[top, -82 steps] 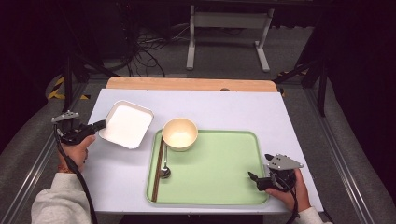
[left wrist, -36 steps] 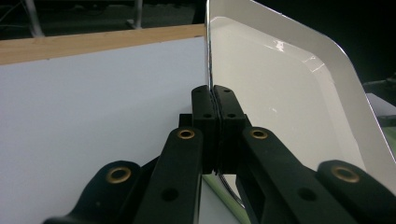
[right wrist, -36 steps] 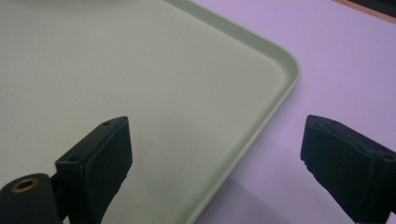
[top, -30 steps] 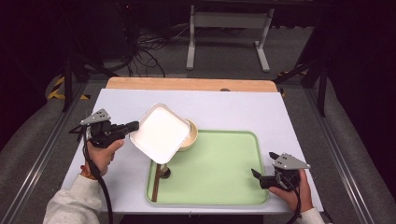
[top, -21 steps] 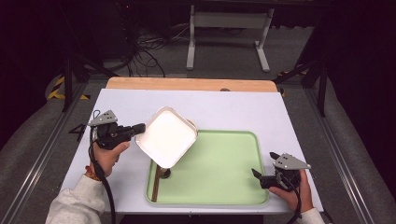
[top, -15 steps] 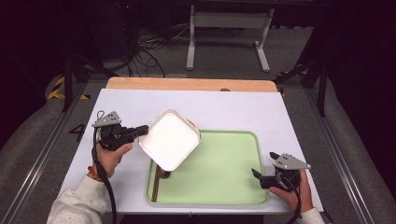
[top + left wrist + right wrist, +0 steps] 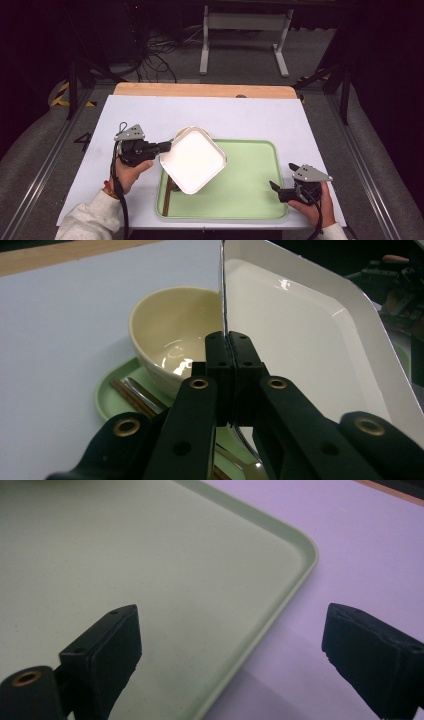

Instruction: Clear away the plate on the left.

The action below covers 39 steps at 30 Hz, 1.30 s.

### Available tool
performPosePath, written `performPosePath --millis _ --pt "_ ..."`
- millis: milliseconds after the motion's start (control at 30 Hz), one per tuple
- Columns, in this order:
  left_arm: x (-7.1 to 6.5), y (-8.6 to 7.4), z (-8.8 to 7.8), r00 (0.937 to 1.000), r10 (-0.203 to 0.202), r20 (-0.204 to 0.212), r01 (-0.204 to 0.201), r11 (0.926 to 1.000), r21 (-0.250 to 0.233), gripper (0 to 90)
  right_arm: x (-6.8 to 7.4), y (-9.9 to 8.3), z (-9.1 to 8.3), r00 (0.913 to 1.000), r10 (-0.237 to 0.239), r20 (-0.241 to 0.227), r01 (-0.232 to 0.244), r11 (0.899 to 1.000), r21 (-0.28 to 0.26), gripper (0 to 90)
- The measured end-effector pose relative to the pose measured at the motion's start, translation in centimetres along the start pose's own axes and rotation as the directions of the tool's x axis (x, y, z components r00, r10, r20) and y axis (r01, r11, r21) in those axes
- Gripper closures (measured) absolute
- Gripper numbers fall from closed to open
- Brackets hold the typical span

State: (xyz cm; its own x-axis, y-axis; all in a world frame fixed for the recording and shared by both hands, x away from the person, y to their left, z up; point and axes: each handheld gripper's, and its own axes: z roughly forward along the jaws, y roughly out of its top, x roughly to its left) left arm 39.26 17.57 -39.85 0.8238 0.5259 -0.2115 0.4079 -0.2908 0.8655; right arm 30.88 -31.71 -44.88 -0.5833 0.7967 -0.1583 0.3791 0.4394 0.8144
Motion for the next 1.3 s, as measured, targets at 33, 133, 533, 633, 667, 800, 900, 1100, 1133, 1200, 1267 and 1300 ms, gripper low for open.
performPosePath --millis 33,133,533,633,667,800,900,1100,1133,1200,1267,1300 --pt "-0.1 0.0 0.2 1.0000 0.006 0.001 -0.006 1.0000 0.005 89.3 0.0 0.0 0.0 1.0000 0.000 0.000 0.000 1.000 0.000 9.4" --pt "-0.5 -0.1 0.6 0.9998 0.008 0.017 -0.008 0.9998 0.018 89.3 0.0 0.0 0.0 1.0000 0.000 -0.001 0.000 1.000 0.001 9.3" --pt "-2.1 -0.4 3.0 0.9965 0.053 0.065 -0.059 0.9944 0.087 89.3 0.0 0.0 0.0 1.0000 -0.003 -0.004 0.003 1.000 0.004 9.4" --pt "-2.5 -0.5 3.6 0.9952 0.058 0.079 -0.065 0.9929 0.100 89.3 0.0 -0.1 0.0 1.0000 -0.001 -0.002 0.001 1.000 0.005 9.4" --pt "-2.5 -0.5 3.8 0.9942 0.072 0.079 -0.080 0.9914 0.104 89.3 0.0 -0.1 0.0 1.0000 -0.001 -0.002 0.001 1.000 0.004 9.5" --pt "-2.8 -0.6 4.5 0.9935 0.075 0.086 -0.086 0.9884 0.125 89.3 0.0 -0.1 0.0 1.0000 0.001 -0.001 -0.001 1.000 0.003 9.4" --pt "-3.0 -0.8 5.0 0.9928 0.082 0.088 -0.093 0.9855 0.142 89.2 0.0 -0.1 0.0 1.0000 -0.001 -0.004 0.001 1.000 0.005 9.4" --pt "-3.3 -1.0 5.8 0.9908 0.100 0.091 -0.114 0.9791 0.168 89.2 0.0 -0.1 0.0 1.0000 -0.001 -0.003 0.001 1.000 0.005 9.4" --pt "-3.4 -1.1 5.9 0.9907 0.103 0.088 -0.118 0.9772 0.177 89.2 0.0 -0.1 0.0 1.0000 -0.002 -0.002 0.002 1.000 0.006 9.4" --pt "-3.5 -1.2 6.2 0.9903 0.107 0.089 -0.122 0.9746 0.188 89.2 0.0 -0.1 0.0 1.0000 -0.001 -0.004 0.001 1.000 0.005 9.5" --pt "-3.6 -1.3 6.5 0.9897 0.116 0.083 -0.131 0.9714 0.198 89.2 0.0 -0.1 0.0 1.0000 0.000 -0.003 0.000 1.000 0.005 9.5" --pt "-3.6 -1.3 6.5 0.9896 0.115 0.086 -0.130 0.9714 0.199 89.2 0.0 -0.1 0.0 1.0000 -0.001 -0.004 0.001 1.000 0.005 9.4"
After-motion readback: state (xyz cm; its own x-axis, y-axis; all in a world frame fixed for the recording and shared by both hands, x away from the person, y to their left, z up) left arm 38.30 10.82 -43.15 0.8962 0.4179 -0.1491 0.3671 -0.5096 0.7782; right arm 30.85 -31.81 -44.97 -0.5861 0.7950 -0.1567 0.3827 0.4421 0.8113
